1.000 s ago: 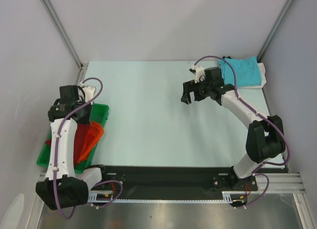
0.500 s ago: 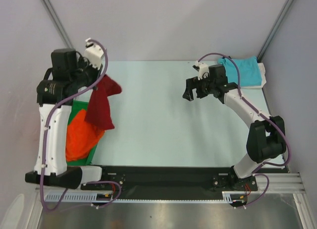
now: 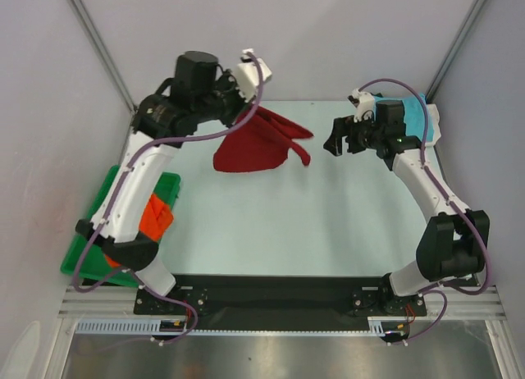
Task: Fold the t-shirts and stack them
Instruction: Move the tshirt to the center of the board, then flatten the tshirt out
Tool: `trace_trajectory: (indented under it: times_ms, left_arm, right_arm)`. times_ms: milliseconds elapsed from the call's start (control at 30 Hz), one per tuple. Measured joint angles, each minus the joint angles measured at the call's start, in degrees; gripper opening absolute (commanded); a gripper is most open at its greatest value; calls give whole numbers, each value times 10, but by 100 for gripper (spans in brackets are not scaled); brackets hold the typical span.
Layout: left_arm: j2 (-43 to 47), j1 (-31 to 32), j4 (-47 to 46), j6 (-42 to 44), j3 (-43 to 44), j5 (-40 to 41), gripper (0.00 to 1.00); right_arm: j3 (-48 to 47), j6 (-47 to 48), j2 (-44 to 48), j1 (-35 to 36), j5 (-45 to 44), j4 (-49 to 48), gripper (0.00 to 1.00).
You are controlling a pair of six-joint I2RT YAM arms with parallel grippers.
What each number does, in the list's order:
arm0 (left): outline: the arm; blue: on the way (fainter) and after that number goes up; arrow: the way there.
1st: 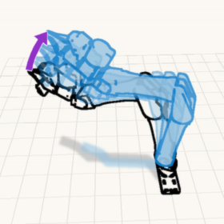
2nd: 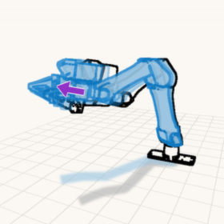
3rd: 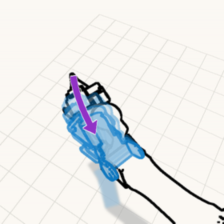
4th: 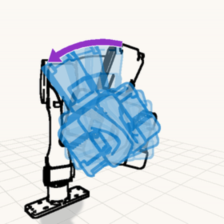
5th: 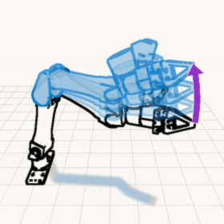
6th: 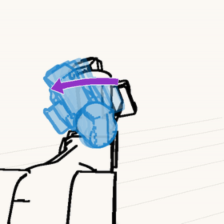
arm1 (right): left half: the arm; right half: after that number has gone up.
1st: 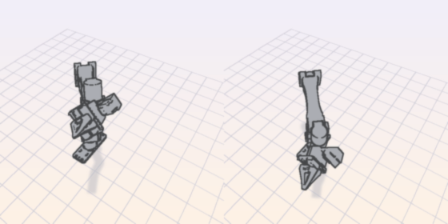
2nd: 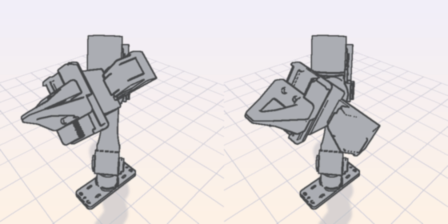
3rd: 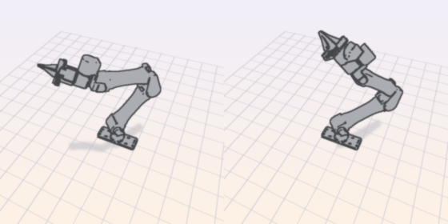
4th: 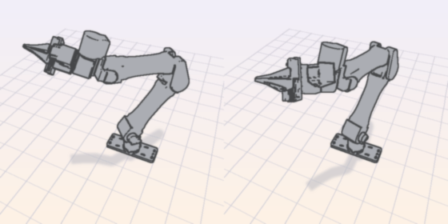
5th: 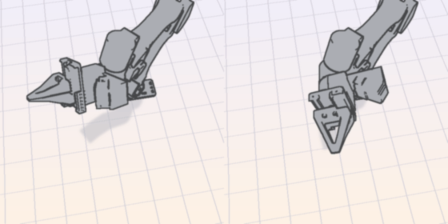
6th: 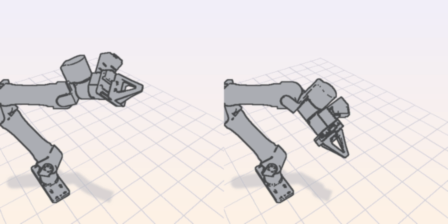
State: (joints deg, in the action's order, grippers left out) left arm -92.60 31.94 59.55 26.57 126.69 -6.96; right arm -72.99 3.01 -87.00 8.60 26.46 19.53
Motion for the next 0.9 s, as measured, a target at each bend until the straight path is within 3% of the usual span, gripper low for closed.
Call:
trace_trajectory:
  times_ms: [100, 133, 200, 233, 300, 367, 500, 733, 900]
  left_arm:
    - [-38, 21, -7, -2, 0, 3, 0]
    - [-51, 22, -9, -3, -2, 5, 7]
    - [-75, 21, -12, -7, -12, 9, 49]
    - [-82, 21, -13, -4, -15, 12, 51]
    - [-95, 20, -20, -17, -31, 22, 56]
    - [-98, 16, -30, -25, -61, 34, 58]
    - [-95, -2, -54, -38, -136, 45, 62]
    - [-63, -98, -65, -73, -278, 43, 65]
    - [12, -106, -70, -76, -358, 37, 64]
  right_arm:
    - [3, 4, 16, -18, 7, 1, 88]
    - [6, 5, 21, -24, 10, 1, 88]
    - [12, 10, 31, -34, 16, 5, 88]
    - [14, 13, 33, -38, 17, 7, 88]
    - [17, 21, 35, -42, 25, 15, 86]
    - [19, 44, 35, -42, 49, 30, 77]
    - [23, 131, 35, -16, 94, 79, 70]
    - [73, 329, 33, 172, 113, 163, 64]
    - [76, 428, 6, 278, 107, 172, 54]
